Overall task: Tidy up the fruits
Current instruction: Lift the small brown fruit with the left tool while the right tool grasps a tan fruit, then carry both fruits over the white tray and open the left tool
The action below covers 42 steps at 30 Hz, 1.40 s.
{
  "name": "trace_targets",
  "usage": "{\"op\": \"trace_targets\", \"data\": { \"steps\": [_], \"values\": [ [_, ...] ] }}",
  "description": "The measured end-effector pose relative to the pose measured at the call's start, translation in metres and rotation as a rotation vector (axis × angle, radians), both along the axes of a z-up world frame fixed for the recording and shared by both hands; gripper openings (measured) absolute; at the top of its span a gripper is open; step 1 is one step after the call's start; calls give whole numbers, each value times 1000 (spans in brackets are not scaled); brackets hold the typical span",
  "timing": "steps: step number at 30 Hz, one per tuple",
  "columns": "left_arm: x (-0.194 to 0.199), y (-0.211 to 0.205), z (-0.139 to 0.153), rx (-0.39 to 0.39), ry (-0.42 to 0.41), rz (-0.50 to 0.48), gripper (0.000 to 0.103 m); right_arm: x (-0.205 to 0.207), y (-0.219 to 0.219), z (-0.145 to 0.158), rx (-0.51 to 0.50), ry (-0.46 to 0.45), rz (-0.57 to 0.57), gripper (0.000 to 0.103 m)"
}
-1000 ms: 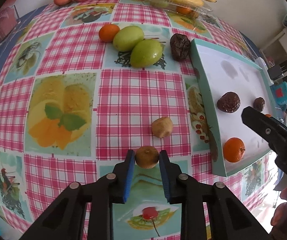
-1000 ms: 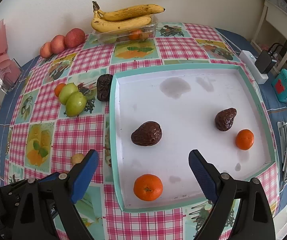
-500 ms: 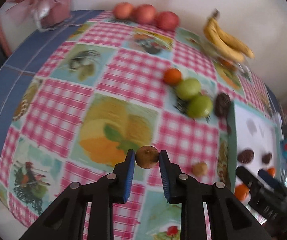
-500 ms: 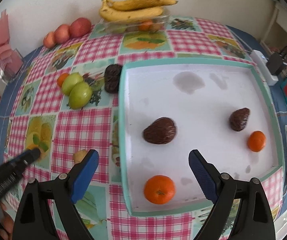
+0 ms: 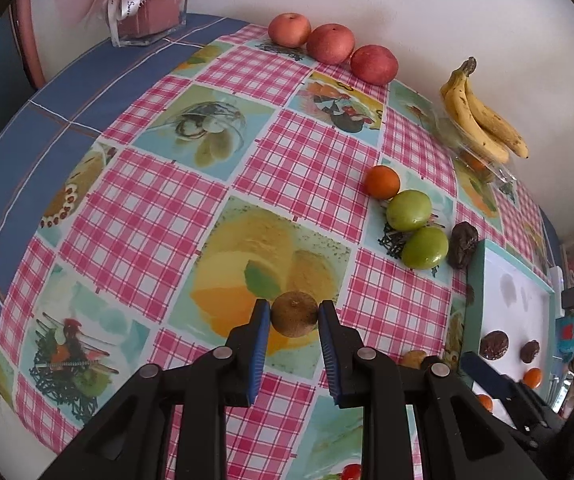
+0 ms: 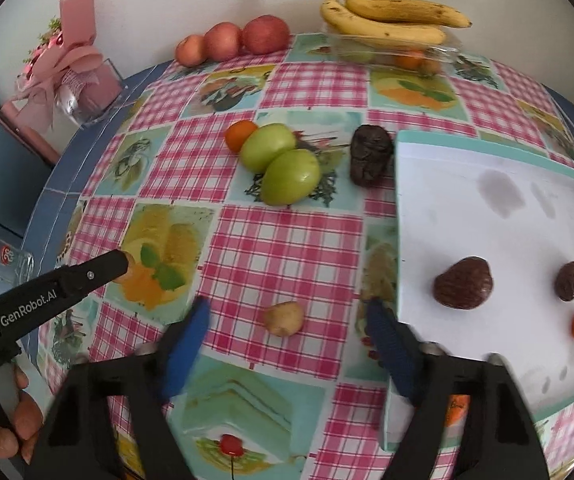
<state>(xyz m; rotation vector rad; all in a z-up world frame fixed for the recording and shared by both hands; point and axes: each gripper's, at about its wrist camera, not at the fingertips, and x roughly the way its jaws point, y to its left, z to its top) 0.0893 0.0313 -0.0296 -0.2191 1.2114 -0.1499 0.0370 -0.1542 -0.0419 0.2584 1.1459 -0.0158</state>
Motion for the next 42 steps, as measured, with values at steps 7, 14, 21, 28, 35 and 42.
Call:
{"op": "trace_targets", "data": {
  "steps": [7,14,21,28,35,42],
  "values": [
    [2,-1,-4,-21,20,-18,27,9,5,-22,-5,74,21,42],
    [3,0,-4,-23,19,-17,26,13,10,-31,-30,105,39,30],
    [3,0,-2,-27,15,-16,27,11,10,-29,-28,97,42,27],
    [1,-3,5,-30,-13,-29,27,5,3,-2,-22,11,13,27],
    [0,-9,5,-13,-18,-49,27,-4,-13,16,-18,-33,-43,27],
    [-6,-27,5,-12,-20,-101,26,-15,-59,21,-13,-43,-171,27]
  ]
}}
